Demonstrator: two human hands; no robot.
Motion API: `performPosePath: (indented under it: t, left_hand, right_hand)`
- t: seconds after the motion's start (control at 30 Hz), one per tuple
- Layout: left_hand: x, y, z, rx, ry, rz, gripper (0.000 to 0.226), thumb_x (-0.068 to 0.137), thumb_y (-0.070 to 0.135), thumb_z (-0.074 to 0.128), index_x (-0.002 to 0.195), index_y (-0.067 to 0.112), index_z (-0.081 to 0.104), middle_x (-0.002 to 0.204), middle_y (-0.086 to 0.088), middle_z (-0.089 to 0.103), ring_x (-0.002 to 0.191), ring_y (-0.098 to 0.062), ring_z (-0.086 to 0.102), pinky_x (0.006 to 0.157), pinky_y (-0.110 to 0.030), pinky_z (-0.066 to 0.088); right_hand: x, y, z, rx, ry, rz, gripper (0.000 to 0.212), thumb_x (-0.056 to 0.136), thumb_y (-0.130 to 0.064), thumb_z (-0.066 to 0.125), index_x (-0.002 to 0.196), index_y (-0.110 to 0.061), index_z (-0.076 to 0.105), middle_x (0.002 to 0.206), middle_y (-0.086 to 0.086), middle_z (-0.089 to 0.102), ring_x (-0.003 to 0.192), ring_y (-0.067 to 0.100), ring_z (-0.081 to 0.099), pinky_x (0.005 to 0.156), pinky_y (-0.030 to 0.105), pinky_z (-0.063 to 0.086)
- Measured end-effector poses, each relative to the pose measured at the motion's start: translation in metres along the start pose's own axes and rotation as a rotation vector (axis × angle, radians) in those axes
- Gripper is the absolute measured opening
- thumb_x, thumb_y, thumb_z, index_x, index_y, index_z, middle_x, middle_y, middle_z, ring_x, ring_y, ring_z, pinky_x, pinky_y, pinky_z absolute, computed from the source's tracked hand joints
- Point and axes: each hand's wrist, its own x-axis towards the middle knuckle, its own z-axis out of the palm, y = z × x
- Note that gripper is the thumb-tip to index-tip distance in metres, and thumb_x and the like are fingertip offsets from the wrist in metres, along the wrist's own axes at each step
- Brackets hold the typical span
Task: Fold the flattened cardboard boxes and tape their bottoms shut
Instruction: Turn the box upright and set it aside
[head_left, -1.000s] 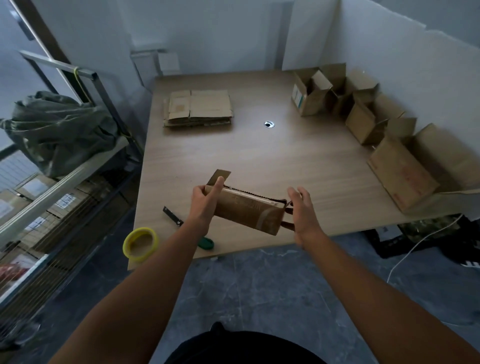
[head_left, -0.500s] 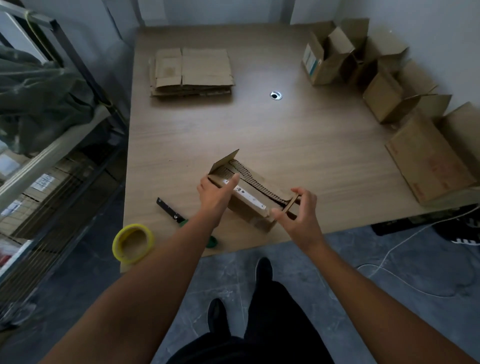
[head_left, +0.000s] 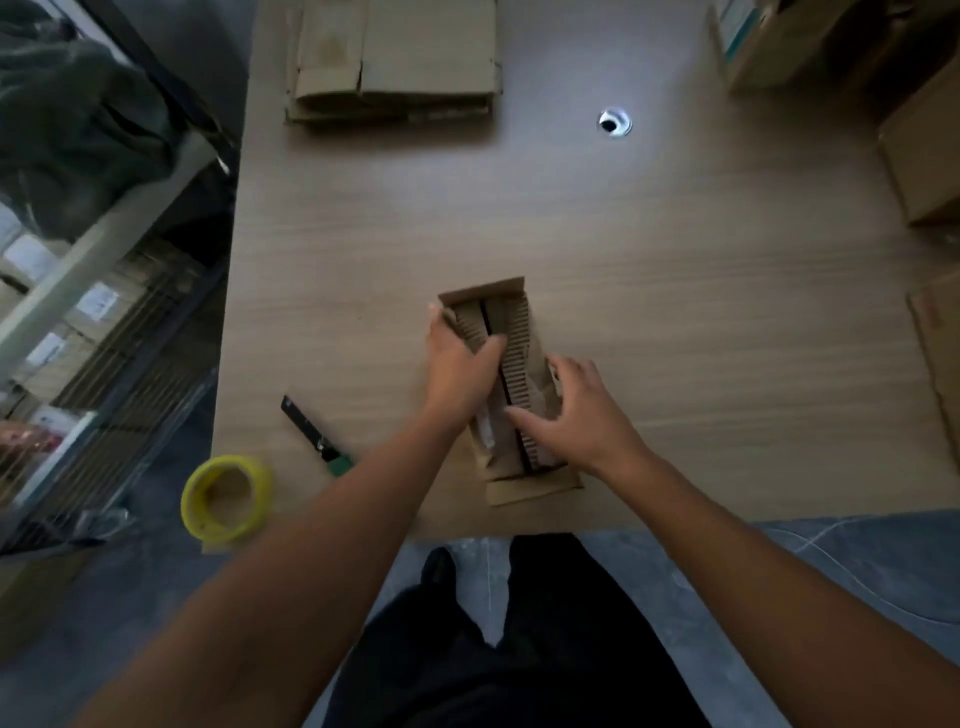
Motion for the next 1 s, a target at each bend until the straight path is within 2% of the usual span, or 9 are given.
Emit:
performPosePath:
  t: [0.1,0.2,0.3,0.37,0.53,0.67,0.73,0.87,1.0]
  left_hand:
    - [0.006,0.006,-0.002,-0.121,-0.091,-0.091,0.091,0.085,0.043,0.055,0.162,0.027,0.009,0.152,-0.012,0.046,0.132,-0.033,0.05,0.115,-0.046,0.038]
    - [0.014,-0.005,-0.013,-0.186,-0.164,-0.058,0.073,0.084,0.042,0.049,0.154,0.027,0.034,0.139,-0.007,0.057,0.123,-0.027,0.057,0.107,-0.048,0.046]
    - [0.006,0.0,-0.03,-0.112,-0.177,0.029,0.021,0.102,0.017,0.042,0.108,0.019,0.061,0.099,0.004,0.064,0.095,-0.008,0.059,0.084,-0.016,0.046]
    - [0.006,-0.003,-0.039,-0.05,-0.163,0.042,0.026,0.106,0.018,0.042,0.088,0.026,0.059,0.08,0.007,0.06,0.075,-0.007,0.058,0.075,-0.026,0.047]
    - [0.016,-0.029,-0.052,0.038,-0.196,0.023,0.037,0.103,0.05,0.048,0.109,0.017,0.063,0.103,-0.009,0.069,0.093,-0.025,0.068,0.082,-0.05,0.06]
    - [0.02,-0.033,-0.055,-0.005,-0.26,-0.035,0.04,0.104,0.05,0.047,0.109,0.013,0.063,0.1,-0.009,0.068,0.093,-0.026,0.067,0.081,-0.052,0.061]
    - [0.018,-0.032,-0.055,-0.018,-0.261,-0.039,0.04,0.105,0.048,0.047,0.109,0.012,0.063,0.099,-0.01,0.067,0.094,-0.028,0.066,0.081,-0.05,0.06]
    - [-0.002,-0.024,-0.064,-0.017,-0.224,0.005,0.042,0.104,0.049,0.046,0.121,0.012,0.058,0.108,-0.006,0.065,0.101,-0.026,0.064,0.088,-0.048,0.058]
    - [-0.033,-0.018,-0.068,0.03,-0.296,0.058,0.048,0.102,0.041,0.056,0.138,0.012,0.045,0.118,-0.005,0.059,0.108,-0.024,0.061,0.088,-0.042,0.058]
  right_hand:
    - [0.009,-0.011,0.005,-0.108,-0.022,0.028,0.104,0.07,-0.079,0.067,0.144,-0.014,0.036,0.136,0.005,0.042,0.125,0.024,0.049,0.101,0.046,0.05]
    - [0.01,-0.011,0.004,-0.071,-0.043,0.02,0.094,0.081,-0.077,0.057,0.148,-0.015,0.034,0.14,0.004,0.037,0.128,0.023,0.048,0.102,0.044,0.05]
    - [0.009,-0.006,0.004,-0.148,-0.02,0.034,0.096,0.084,-0.07,0.063,0.151,-0.01,0.028,0.146,0.008,0.032,0.134,0.028,0.045,0.107,0.043,0.046]
    - [0.005,-0.007,0.009,-0.161,0.014,0.048,0.105,0.084,-0.061,0.071,0.156,-0.008,0.018,0.15,0.011,0.026,0.135,0.031,0.043,0.109,0.042,0.045]
    - [-0.001,-0.009,0.013,-0.001,0.178,0.03,0.066,0.097,-0.037,0.06,0.153,-0.014,0.033,0.144,0.006,0.044,0.123,0.022,0.053,0.104,0.039,0.047]
    - [-0.007,0.009,0.006,0.296,0.223,0.09,0.023,0.104,-0.03,0.049,0.118,-0.018,0.063,0.1,-0.003,0.065,0.086,0.006,0.058,0.079,0.03,0.045]
    - [-0.005,0.026,0.0,0.369,0.212,0.189,0.028,0.101,-0.038,0.051,0.095,-0.014,0.063,0.081,-0.001,0.056,0.075,0.01,0.05,0.074,0.036,0.043]
    - [-0.011,0.035,0.001,0.387,0.211,0.299,0.03,0.104,-0.041,0.051,0.103,-0.014,0.066,0.098,0.001,0.07,0.096,0.019,0.063,0.089,0.038,0.05]
    - [-0.022,0.019,0.006,0.352,0.306,0.31,0.04,0.106,-0.038,0.048,0.091,-0.002,0.06,0.08,0.009,0.06,0.076,0.023,0.055,0.07,0.037,0.044]
